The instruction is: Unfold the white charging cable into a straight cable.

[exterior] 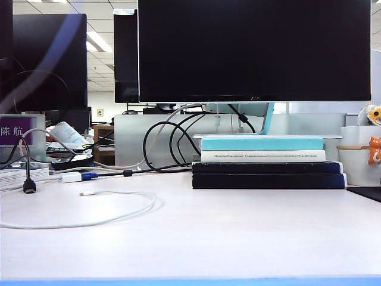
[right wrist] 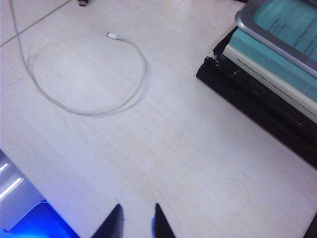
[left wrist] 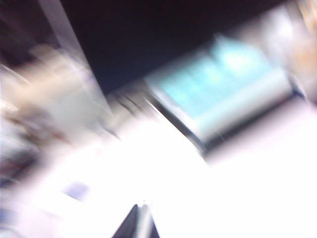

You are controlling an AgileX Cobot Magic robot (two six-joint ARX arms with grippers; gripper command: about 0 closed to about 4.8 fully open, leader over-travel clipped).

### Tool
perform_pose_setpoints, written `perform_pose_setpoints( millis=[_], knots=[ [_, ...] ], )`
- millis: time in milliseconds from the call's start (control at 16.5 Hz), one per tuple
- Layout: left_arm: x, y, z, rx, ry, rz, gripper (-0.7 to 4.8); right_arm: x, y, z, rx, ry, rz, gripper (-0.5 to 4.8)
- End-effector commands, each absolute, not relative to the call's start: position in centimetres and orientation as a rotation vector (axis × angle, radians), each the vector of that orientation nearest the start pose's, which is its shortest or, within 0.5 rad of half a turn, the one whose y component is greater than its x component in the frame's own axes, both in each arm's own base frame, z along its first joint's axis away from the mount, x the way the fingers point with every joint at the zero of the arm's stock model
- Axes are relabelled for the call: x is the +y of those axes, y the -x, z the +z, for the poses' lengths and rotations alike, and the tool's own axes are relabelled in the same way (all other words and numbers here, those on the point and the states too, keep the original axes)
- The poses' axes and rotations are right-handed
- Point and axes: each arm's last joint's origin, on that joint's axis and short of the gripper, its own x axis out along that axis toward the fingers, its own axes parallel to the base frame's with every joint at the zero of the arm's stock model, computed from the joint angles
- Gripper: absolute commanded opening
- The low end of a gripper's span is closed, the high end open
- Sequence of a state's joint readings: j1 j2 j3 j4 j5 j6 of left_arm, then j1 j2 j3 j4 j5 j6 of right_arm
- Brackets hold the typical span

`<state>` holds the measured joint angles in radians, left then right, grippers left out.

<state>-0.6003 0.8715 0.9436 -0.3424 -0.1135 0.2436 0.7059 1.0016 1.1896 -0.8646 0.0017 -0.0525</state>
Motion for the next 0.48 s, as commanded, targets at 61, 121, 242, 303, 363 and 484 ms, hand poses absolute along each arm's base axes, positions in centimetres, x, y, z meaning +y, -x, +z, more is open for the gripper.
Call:
perform_pose_setpoints(
  millis=[61, 121, 242, 303, 363, 484],
  knots=[
    [-13.4, -18.8, 32.3, 0.388, -0.225, -0.784, 0.68, 11.5, -13.5, 37.3, 0.622, 0.286, 0.688, 0.83],
    [-14.1, -19.4, 31.8, 0.407, -0.199, -0.847, 1.12, 11.4, -13.4, 37.3, 0.630, 0.288, 0.688, 0.83],
    [-15.3, -20.2, 31.1, 0.426, -0.107, -1.003, 1.23, 11.3, -13.3, 37.1, 0.651, 0.297, 0.687, 0.83],
    [-15.7, -20.5, 31.0, 0.424, -0.058, -1.069, 1.22, 11.3, -13.2, 37.0, 0.664, 0.302, 0.686, 0.83],
    [-16.0, -20.7, 31.0, 0.418, -0.029, -1.106, 1.22, 11.2, -13.2, 36.9, 0.674, 0.305, 0.686, 0.83],
    [-16.2, -20.9, 31.3, 0.367, -0.028, -1.127, 1.40, 11.2, -13.1, 36.7, 0.690, 0.311, 0.685, 0.83]
  ],
)
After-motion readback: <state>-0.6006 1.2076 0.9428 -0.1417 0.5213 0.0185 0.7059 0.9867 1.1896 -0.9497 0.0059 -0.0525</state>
